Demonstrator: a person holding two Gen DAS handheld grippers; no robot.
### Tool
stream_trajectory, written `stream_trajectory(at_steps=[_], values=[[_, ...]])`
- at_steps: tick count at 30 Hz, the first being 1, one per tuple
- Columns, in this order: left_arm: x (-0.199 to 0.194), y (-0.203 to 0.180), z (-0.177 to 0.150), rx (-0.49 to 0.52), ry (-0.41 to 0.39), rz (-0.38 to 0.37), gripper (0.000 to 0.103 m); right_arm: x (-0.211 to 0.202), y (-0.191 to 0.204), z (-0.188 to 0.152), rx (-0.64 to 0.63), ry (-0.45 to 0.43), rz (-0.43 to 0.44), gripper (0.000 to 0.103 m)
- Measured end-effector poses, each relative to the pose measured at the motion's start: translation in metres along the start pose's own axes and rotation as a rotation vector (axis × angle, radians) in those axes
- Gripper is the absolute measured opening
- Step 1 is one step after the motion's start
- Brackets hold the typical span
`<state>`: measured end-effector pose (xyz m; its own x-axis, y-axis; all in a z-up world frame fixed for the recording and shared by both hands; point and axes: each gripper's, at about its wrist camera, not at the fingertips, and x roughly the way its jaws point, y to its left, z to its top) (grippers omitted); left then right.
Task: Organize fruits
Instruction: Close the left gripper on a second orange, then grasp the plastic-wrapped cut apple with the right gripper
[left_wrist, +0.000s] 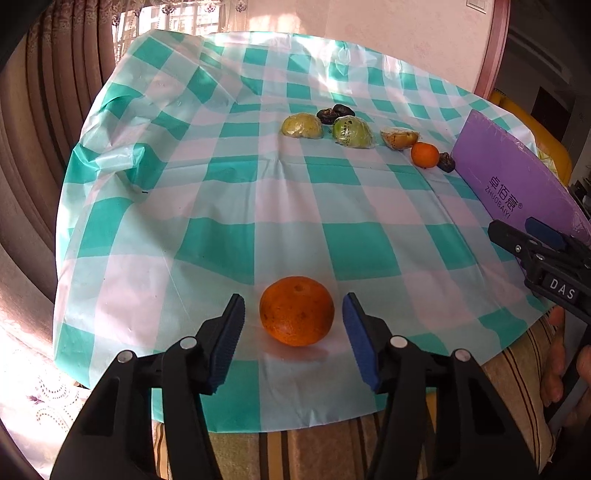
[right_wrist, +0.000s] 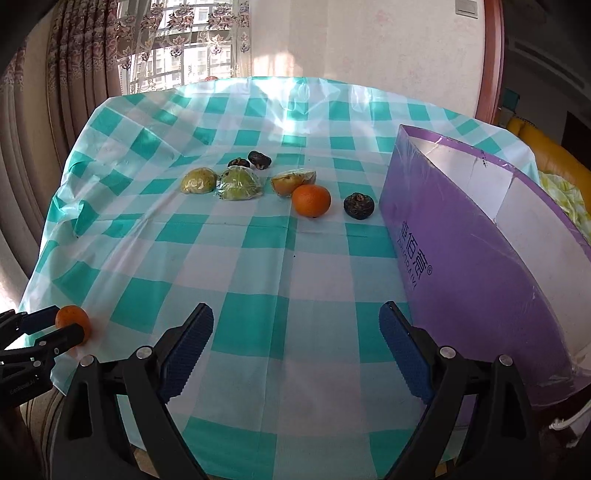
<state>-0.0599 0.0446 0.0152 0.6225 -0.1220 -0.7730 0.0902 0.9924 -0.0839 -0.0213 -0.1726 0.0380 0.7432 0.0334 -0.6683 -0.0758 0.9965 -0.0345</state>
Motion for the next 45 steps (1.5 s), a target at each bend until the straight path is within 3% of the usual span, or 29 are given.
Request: stream_trajectory(at_steps=[2,11,15,25,30,35,41,45], values=[[0.006,-0.001,0.003,0.005,0.019,-0.001,0.042,0.002,0.001,0.0,-0.008,0.009,0.0,0.088],[0.02,-0.004,0.026,-0.003,0.011,-0.008,0.041,0.02,0.001,0.018,0.001,0.039,-0.018,0.088],[0.028,-0.002,0.044,-0.026,-0.002,-0.022,0.041,0.036,-0.009,0.034,0.064,0.058,-0.044,0.088],[0.038,-0.012,0.125,-0.094,-0.127,-0.078,0.041,0.072,-0.017,0.071,0.185,0.046,-0.118,0.088],[0.048,-0.013,0.139,-0.124,-0.212,-0.034,0.041,0.081,-0.017,0.086,0.27,0.007,-0.114,0.088],[0.068,-0.004,0.124,-0.167,-0.217,-0.032,0.041,0.1,-0.006,0.112,0.21,-0.008,-0.142,0.088],[0.074,-0.006,0.119,-0.151,-0.214,-0.037,0.041,0.139,0.021,0.133,0.042,0.034,-0.195,0.088],[0.075,-0.011,0.117,-0.129,-0.221,-0.028,0.041,0.157,0.025,0.14,0.003,0.066,-0.202,0.082]])
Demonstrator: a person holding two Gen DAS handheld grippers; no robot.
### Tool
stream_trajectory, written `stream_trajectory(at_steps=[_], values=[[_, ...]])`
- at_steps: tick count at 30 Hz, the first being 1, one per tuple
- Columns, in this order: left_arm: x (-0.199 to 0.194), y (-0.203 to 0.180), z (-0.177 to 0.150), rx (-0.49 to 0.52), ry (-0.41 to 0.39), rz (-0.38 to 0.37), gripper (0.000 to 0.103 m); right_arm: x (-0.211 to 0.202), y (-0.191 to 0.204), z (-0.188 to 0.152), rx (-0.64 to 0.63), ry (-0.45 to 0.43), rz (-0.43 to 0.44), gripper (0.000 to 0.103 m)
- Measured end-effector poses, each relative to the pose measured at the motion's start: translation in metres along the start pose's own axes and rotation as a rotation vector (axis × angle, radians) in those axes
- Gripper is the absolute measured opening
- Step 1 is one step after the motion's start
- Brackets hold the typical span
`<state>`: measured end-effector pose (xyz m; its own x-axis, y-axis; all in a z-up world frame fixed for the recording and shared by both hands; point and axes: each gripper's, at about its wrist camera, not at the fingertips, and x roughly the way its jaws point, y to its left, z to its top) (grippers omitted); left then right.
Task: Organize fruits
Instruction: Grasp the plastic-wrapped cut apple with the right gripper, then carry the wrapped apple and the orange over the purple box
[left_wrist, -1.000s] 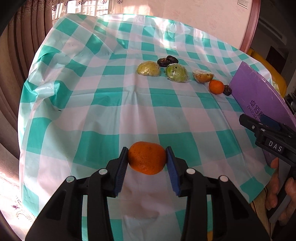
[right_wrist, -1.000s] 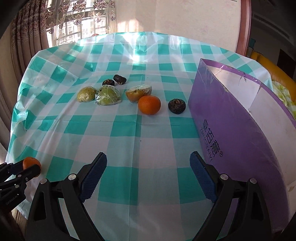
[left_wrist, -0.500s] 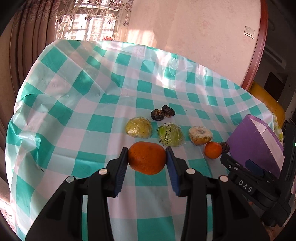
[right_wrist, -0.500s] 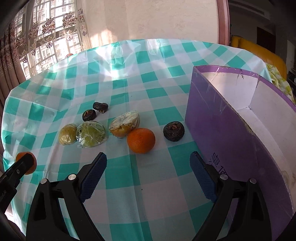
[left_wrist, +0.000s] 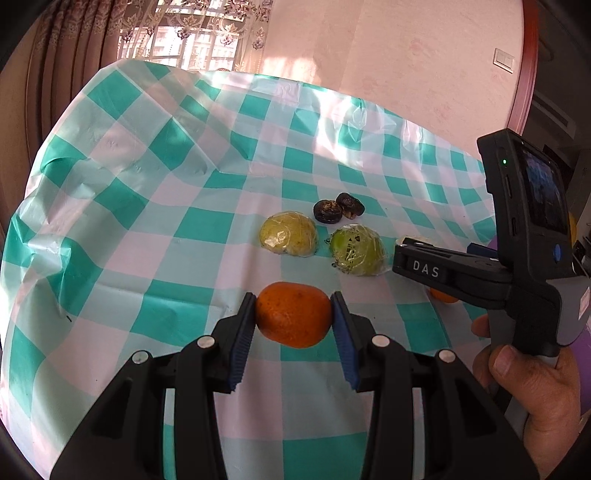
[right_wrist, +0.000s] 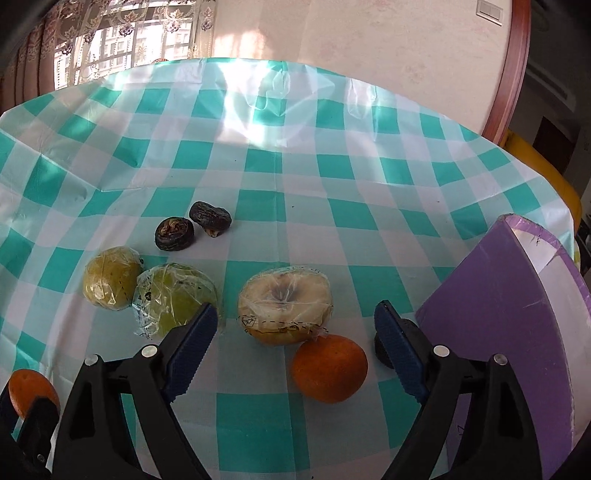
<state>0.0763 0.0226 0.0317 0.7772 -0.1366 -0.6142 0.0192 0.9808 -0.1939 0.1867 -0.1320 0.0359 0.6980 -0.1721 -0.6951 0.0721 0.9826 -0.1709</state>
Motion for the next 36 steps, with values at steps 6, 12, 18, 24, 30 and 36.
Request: stream_trajectory(at_steps=[6,12,18,24,30,36], values=[[0.001,0.002,-0.001,-0.004,0.002,-0.01,0.041,0.024,0.007,0.001,-0.047,0.057,-0.019,0.075],[0.003,0.003,-0.001,-0.008,0.008,-0.015,0.041,0.033,0.011,0.0,-0.066,0.056,-0.027,0.061],[0.002,0.002,-0.001,-0.003,0.002,-0.014,0.041,0.026,0.006,-0.002,-0.035,0.012,0.004,0.06],[0.0,-0.003,0.006,0.005,-0.033,-0.012,0.041,-0.006,-0.001,-0.008,0.001,-0.124,0.025,0.06],[-0.003,-0.014,0.021,0.01,-0.101,-0.043,0.041,-0.059,-0.016,-0.016,0.064,-0.3,0.02,0.06],[-0.01,-0.036,0.038,0.045,-0.159,-0.072,0.041,-0.109,-0.047,-0.029,0.16,-0.428,-0.012,0.06]])
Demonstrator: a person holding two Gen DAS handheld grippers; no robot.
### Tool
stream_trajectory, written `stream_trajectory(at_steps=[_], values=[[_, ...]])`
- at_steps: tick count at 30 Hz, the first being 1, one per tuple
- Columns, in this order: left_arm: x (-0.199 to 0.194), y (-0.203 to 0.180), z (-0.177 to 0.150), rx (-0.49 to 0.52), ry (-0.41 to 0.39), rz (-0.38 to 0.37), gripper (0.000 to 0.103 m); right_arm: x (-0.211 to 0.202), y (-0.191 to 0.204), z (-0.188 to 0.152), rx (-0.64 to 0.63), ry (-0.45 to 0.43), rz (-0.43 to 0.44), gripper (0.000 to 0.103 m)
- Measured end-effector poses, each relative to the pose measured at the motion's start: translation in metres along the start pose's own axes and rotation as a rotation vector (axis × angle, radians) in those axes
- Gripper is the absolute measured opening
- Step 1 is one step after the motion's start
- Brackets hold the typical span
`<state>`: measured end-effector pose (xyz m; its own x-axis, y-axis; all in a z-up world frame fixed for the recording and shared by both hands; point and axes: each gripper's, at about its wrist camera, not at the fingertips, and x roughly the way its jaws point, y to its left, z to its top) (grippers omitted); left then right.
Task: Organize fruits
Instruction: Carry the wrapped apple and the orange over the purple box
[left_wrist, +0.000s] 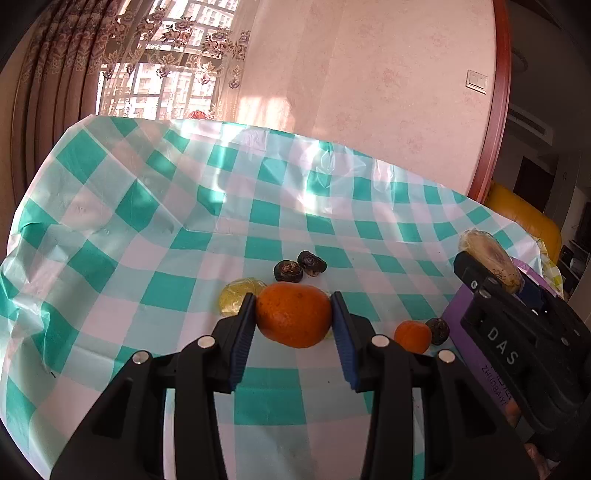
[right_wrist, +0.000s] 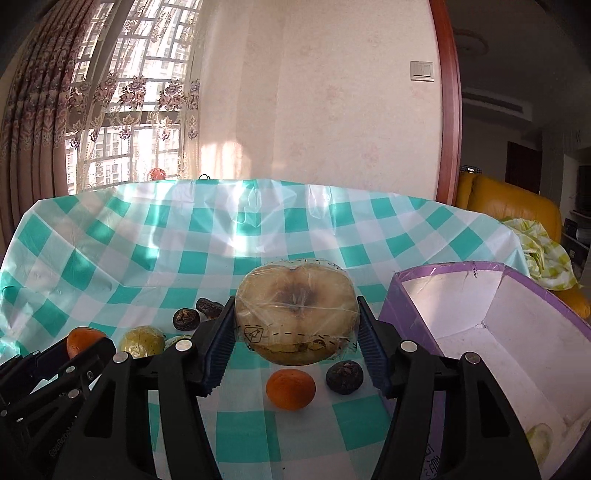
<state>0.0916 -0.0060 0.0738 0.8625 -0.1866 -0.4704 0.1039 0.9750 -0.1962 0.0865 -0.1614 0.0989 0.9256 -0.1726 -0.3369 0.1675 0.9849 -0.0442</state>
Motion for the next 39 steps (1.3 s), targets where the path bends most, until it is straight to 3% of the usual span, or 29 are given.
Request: stream_trajectory(at_steps=[10,21,30,39], values=[[-0.002,-0.065,0.021,0.084,-0.075,-0.138,0.041,-0.067,-0.05,-0.003,0.06,-0.034,-0.034,0.06],[-0.003,-0.153,0.023,0.21,-0.091,-0.292,0.041,-0.097,-0.115,-0.006,0.123,0.007,-0.101,0.06],[0.005,-0.219,0.017,0.351,-0.053,-0.382,0.041,-0.086,-0.177,-0.013,0.139,0.134,-0.192,0.06],[0.029,-0.271,-0.004,0.533,0.051,-0.415,0.041,-0.054,-0.238,-0.032,0.13,0.306,-0.26,0.06]])
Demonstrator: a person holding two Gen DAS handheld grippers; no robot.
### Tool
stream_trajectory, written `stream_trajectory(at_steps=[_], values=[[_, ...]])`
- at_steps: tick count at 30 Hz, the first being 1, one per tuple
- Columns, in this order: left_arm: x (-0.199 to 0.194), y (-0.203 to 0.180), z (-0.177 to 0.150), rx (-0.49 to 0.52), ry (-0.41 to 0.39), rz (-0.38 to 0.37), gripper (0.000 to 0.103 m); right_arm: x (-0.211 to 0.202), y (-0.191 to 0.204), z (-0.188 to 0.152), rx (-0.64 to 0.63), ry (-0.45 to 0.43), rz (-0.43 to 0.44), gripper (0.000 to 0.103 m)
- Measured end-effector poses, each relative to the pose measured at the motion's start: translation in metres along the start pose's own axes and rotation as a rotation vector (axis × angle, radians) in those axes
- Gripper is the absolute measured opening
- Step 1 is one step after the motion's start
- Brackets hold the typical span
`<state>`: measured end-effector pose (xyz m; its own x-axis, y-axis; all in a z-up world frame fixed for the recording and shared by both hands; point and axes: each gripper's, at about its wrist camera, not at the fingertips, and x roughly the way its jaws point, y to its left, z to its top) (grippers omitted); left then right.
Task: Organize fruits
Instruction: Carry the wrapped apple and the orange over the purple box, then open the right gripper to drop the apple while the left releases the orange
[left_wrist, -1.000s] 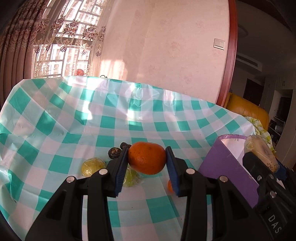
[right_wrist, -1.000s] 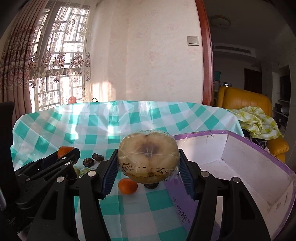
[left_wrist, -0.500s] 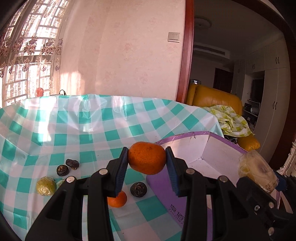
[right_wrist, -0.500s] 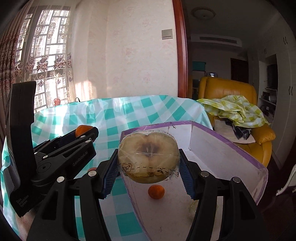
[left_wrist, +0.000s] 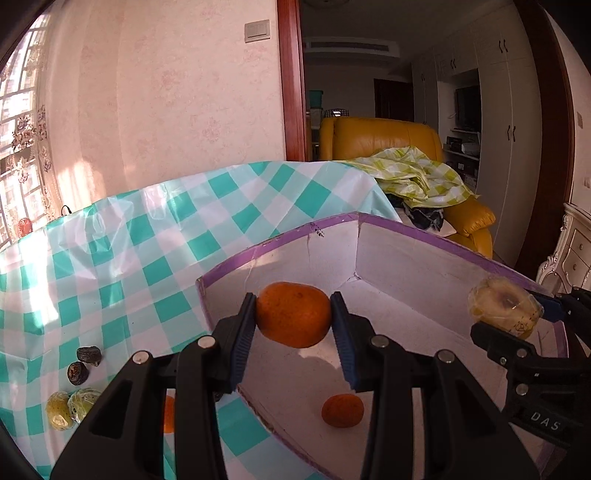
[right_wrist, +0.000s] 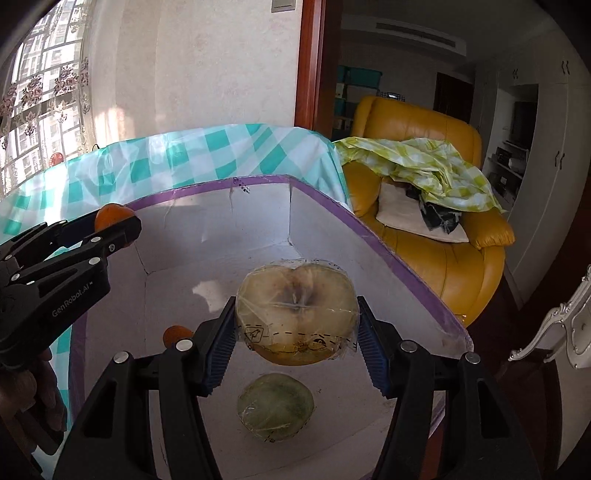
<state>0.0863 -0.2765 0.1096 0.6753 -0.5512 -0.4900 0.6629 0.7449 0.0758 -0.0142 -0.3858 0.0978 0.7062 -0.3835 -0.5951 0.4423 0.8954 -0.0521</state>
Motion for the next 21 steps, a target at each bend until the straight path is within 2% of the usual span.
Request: stream_trajectory(at_steps=[6,12,14,18,21], values=[[0.035,-0.023,-0.008,0.126,0.143,-0.035,0.041,0.021,-0.001,0.008,-0.095,0.08,-0.011,0.06],[0.056,-0.034,-0.011,0.198,0.258,-0.045,0.041,0.05,0.003,0.013,-0.217,0.223,-0.034,0.06],[0.065,-0.036,-0.011,0.245,0.333,-0.042,0.041,0.059,0.005,0.013,-0.26,0.276,-0.054,0.06],[0.082,-0.042,-0.01,0.304,0.481,-0.082,0.041,0.071,0.015,0.007,-0.352,0.387,-0.062,0.059],[0.093,-0.041,-0.011,0.318,0.556,-0.088,0.041,0.076,0.019,0.004,-0.39,0.437,-0.064,0.058]])
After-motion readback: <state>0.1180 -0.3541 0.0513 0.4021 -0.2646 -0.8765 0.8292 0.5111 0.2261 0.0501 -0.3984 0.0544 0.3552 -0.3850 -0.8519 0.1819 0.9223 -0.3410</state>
